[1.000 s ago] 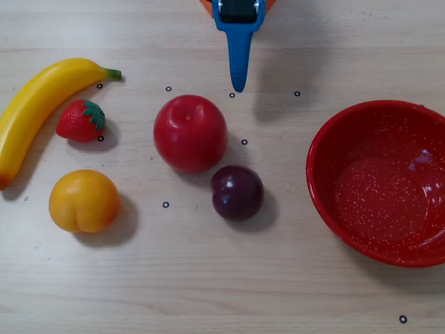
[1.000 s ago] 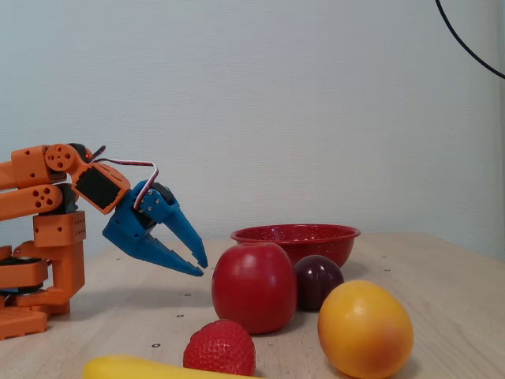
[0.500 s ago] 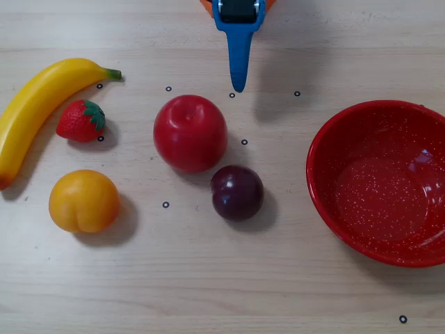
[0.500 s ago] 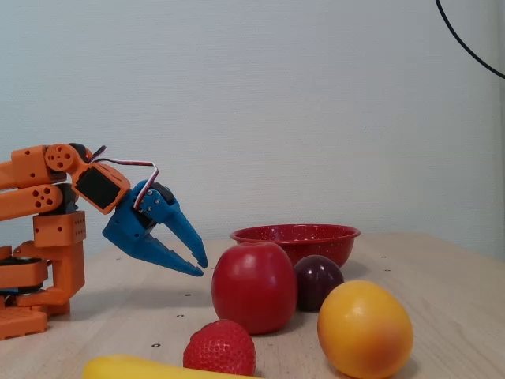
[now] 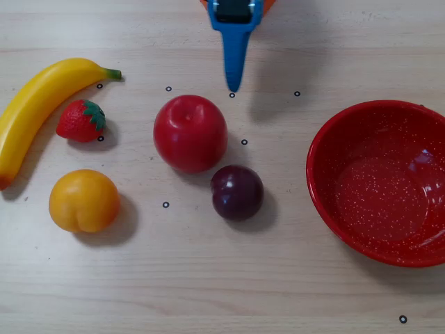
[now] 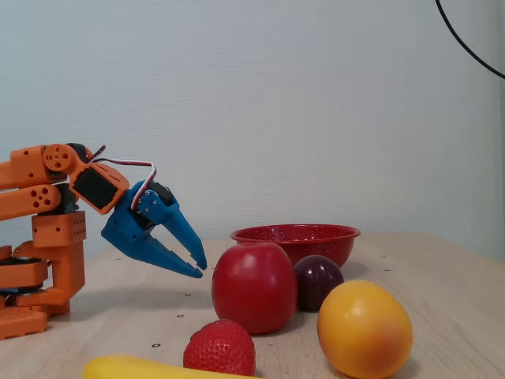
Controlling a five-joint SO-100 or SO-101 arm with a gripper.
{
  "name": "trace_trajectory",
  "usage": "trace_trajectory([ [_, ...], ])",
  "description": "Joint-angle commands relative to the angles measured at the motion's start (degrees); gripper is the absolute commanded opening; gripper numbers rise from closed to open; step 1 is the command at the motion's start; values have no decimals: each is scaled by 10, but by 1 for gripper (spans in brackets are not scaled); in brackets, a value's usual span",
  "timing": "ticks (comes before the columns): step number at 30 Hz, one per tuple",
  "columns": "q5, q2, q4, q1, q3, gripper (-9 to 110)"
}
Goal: Put the peach in the red bowl.
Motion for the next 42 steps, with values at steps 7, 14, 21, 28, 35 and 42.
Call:
trace_trajectory([
  [7,11,-89,-39,-7,-62,0],
  [14,49,-229,50,-63,-284,0],
  [21,105,-367,197,-112,-531,0],
  [28,153,-529,309,-149,-760,0],
  [35,165,-724,410,-194,-1017,0],
  [42,185,-965,532,-231,-1347,6],
])
